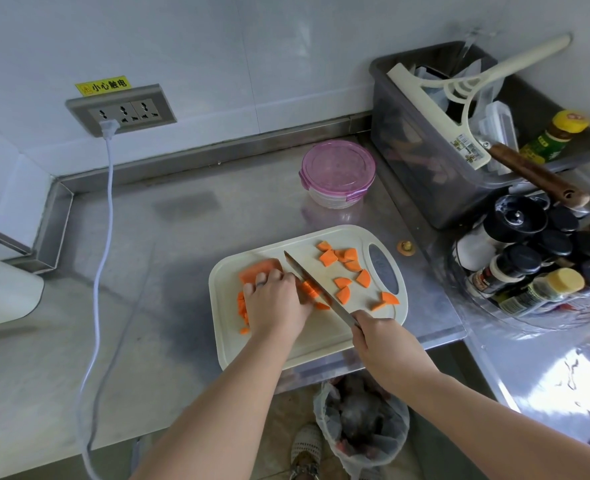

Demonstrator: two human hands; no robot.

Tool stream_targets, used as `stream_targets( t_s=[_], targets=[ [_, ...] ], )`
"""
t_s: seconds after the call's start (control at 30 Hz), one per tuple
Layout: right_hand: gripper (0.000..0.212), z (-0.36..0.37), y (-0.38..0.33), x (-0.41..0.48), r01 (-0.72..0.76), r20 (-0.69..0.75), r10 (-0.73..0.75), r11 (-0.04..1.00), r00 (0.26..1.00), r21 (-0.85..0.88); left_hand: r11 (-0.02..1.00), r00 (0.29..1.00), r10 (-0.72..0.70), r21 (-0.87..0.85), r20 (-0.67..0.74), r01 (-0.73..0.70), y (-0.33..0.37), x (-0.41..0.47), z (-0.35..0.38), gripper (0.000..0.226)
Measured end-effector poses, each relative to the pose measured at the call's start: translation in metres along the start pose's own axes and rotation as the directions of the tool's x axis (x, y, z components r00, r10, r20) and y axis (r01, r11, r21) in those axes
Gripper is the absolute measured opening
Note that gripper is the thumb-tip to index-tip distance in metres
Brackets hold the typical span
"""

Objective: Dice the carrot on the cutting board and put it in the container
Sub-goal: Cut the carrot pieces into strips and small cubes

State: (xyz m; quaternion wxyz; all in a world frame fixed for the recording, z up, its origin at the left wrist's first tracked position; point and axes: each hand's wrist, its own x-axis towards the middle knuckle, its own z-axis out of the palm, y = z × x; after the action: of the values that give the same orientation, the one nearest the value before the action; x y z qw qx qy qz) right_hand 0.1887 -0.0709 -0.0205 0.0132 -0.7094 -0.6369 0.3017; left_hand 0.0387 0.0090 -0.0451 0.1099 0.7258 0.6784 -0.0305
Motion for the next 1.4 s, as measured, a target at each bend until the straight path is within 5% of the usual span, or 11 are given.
stream_targets(
  t_s=[0.3, 0.43, 0.57, 0.97, 1.27, 1.4],
  targets=[
    [0.029, -0.003, -0.001, 0.000, -0.003, 0.073, 0.010, 0.995, 0.997, -0.103, 1.000, 1.000, 0.005, 0.012, -0.024, -0.005, 0.001, -0.001, 0.001, 0.047],
    [0.047, -0.002, -0.005, 0.003, 0.041, 0.162, -0.001, 0.969, 0.987, -0.243, 1.000, 0.999, 0.016, 0.018, -0.048, -0.016, 0.001, -0.001, 0.002, 0.044],
    [0.024, -0.005, -0.007, 0.007, -0.013, 0.126, 0.042, 0.975, 0.991, -0.221, 1.000, 0.998, 0.013, 0.013, -0.063, -0.012, 0.002, -0.001, 0.003, 0.042],
    [0.031, -0.010, -0.007, 0.010, -0.036, 0.166, 0.060, 0.989, 0.984, -0.142, 0.998, 0.997, -0.013, 0.053, -0.080, 0.017, 0.007, -0.002, 0.003, 0.044],
    [0.025, -0.021, 0.006, 0.009, 0.031, 0.038, -0.030, 0.999, 0.999, -0.027, 0.996, 0.997, 0.026, 0.085, -0.069, -0.020, -0.009, -0.001, 0.002, 0.050],
    [0.019, -0.029, 0.010, 0.007, 0.049, -0.036, -0.051, 0.997, 0.998, -0.054, 0.984, 0.980, 0.179, -0.002, -0.085, -0.180, -0.004, 0.004, -0.001, 0.046]
  ],
)
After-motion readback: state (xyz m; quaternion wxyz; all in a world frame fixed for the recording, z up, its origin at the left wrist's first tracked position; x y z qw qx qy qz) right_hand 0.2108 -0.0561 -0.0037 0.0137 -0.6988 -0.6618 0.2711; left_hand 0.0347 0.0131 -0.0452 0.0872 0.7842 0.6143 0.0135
